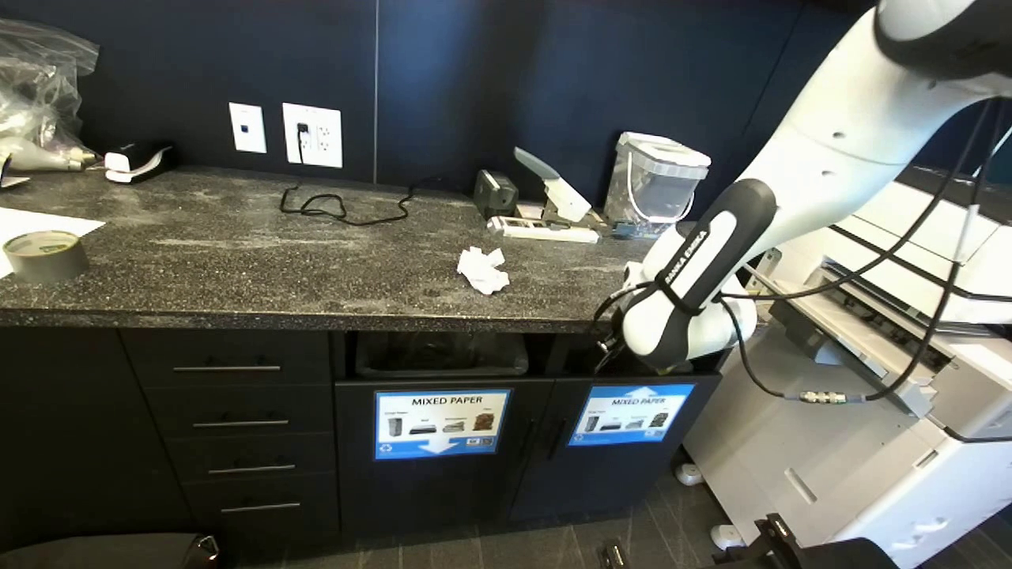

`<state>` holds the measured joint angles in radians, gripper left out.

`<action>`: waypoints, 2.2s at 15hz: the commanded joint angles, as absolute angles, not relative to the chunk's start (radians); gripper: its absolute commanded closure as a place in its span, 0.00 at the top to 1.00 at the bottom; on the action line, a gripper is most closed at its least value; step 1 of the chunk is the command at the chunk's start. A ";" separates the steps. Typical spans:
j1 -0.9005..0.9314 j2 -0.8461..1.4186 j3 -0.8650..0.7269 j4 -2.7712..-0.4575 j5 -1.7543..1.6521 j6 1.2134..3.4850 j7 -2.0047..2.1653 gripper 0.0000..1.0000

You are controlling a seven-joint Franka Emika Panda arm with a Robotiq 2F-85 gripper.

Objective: Pick up the papers on the counter and throw them in the bin

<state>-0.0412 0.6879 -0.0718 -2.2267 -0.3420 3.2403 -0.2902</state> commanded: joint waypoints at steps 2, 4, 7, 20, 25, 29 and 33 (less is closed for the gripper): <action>-0.302 0.465 0.256 -2.342 -0.351 3.111 -0.400 1.00; -0.421 0.444 0.417 -2.323 -0.321 3.073 -0.430 1.00; -0.567 0.477 0.630 -2.265 -0.261 3.051 -0.484 1.00; -0.401 0.693 0.657 -1.931 -0.160 2.996 -0.459 1.00; -0.249 0.750 0.570 -1.812 -0.135 2.941 -0.443 1.00; -0.107 0.754 0.422 -1.739 -0.143 2.869 -0.409 1.00; 0.002 0.759 0.295 -1.678 -0.156 2.795 -0.381 1.00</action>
<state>-0.0704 0.7472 0.3702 -1.7506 -0.1531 2.8514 -0.4075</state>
